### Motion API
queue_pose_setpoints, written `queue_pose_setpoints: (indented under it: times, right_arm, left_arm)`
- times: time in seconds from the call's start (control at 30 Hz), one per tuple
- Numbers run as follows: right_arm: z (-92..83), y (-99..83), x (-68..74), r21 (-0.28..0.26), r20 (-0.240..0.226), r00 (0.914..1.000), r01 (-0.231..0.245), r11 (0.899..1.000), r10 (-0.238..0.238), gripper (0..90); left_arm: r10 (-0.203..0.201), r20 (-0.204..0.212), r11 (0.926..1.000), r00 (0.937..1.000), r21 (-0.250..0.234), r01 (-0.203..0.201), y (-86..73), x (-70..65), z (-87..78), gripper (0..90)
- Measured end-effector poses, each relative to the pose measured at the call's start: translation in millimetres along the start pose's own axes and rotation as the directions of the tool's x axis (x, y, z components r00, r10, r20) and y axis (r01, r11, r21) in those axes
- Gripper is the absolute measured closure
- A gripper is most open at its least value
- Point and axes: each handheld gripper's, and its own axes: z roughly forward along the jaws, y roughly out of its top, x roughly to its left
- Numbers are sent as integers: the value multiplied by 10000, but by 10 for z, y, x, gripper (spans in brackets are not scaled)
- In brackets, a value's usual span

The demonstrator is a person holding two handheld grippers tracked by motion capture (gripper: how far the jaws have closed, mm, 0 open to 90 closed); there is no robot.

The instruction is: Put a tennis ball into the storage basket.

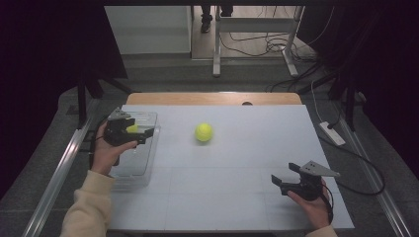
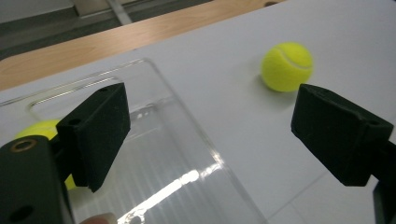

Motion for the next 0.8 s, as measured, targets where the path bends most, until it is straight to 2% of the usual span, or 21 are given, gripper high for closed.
queue_pose_setpoints:
  times: [0.07, 0.23, 0.37, 0.63, 0.8]
  right_arm:
    - [1, 1, 3, 28, 22, 10000, 9, 10000, -9, 124]
    - [0, 0, 0, 0, 12, 10000, -7, 10000, 7, 124]
    - [5, -5, -8, 28, 20, 10000, 6, 10000, -6, 124]
    - [-5, -11, -9, 10, 18, 10000, -27, 10000, 27, 124]
    - [-2, -10, -7, 25, 13, 10000, -4, 10000, 4, 124]
  left_arm:
    - [172, 207, 9998, 9996, -76, -171, -2, -70, -10, 130]
    - [270, 616, 9991, 9977, -331, -250, -18, -196, -26, 126]
    - [465, 884, 9984, 9950, -360, -435, -29, -298, 1, 127]
    - [642, 1176, 9977, 9910, -313, -609, -55, -409, 50, 123]
    - [601, 1288, 9979, 9899, -315, -565, -47, -448, 59, 124]
